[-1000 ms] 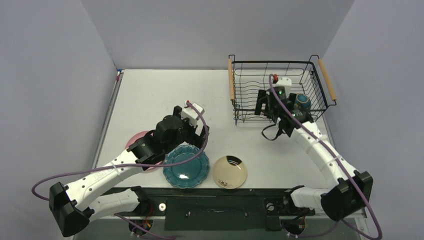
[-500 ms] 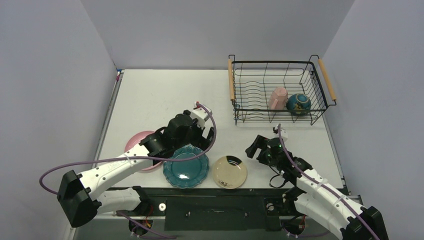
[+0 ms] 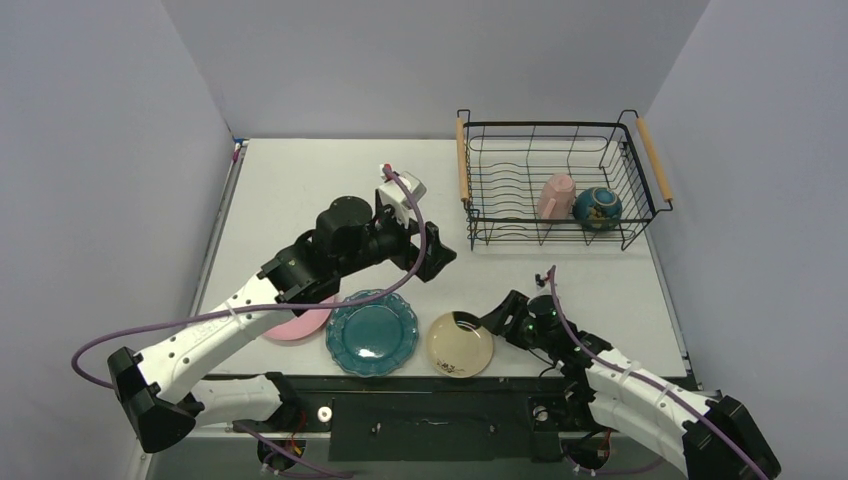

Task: Load the mixed dishes into the dish rack

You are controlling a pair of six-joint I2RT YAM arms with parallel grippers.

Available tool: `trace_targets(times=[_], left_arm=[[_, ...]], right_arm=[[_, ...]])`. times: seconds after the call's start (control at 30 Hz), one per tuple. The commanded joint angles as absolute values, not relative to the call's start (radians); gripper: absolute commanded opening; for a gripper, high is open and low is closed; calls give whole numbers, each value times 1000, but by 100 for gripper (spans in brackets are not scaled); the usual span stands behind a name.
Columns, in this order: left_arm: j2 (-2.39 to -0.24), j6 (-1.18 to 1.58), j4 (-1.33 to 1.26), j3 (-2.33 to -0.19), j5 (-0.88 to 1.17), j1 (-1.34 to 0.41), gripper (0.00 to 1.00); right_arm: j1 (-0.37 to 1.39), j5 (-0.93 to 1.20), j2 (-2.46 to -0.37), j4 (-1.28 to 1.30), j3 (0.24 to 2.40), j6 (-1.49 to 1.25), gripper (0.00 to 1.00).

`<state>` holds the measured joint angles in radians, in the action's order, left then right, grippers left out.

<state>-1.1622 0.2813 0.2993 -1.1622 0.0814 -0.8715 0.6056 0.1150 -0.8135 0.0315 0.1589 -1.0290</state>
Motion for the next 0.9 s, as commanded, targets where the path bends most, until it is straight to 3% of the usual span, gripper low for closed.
trace_targets(times=[0.0, 0.23, 0.5, 0.63, 0.87], left_arm=[[-1187, 235, 255, -1226, 101, -876, 97], [-1167, 173, 218, -1153, 63, -877, 97], [-1122, 129, 211, -1078, 10, -881, 97], [-1112, 126, 214, -1077, -13, -881, 97], [-1111, 140, 204, -1066, -19, -880, 97]], right_arm=[[629, 105, -829, -41, 138, -1039, 52], [716, 52, -902, -57, 153, -1057, 43], [762, -50, -954, -5, 206, -1045, 19], [770, -67, -974, -6, 217, -1049, 0], [777, -120, -937, 41, 243, -1051, 0]])
